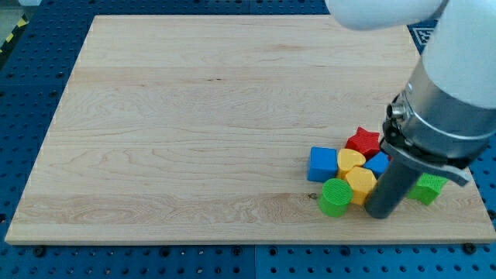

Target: Move the yellow hexagon left and up

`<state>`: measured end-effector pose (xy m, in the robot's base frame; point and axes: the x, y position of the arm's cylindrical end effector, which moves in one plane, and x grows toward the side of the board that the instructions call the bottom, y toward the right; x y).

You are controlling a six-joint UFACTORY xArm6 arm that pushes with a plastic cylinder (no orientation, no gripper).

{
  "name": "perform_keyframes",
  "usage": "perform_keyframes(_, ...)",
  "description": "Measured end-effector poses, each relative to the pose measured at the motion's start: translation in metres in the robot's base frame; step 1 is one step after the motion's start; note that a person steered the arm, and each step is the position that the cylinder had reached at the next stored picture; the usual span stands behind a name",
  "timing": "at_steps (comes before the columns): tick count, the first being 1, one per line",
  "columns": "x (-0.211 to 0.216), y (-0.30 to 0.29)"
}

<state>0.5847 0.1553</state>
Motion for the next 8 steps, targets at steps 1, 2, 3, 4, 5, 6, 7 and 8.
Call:
perform_keyframes(1, -0.028, -0.016)
perform_keyframes(2, -0.047, -0.054)
perform_keyframes(3, -0.067, -0.074)
perform_keyframes(4, -0.084, -0.085)
perform_keyframes(5, -0.100, -0.094)
perform_keyframes(6, -0.115, -0.099)
perform_keyframes(7, -0.140, -0.110)
perform_keyframes(8, -0.134, -0.137)
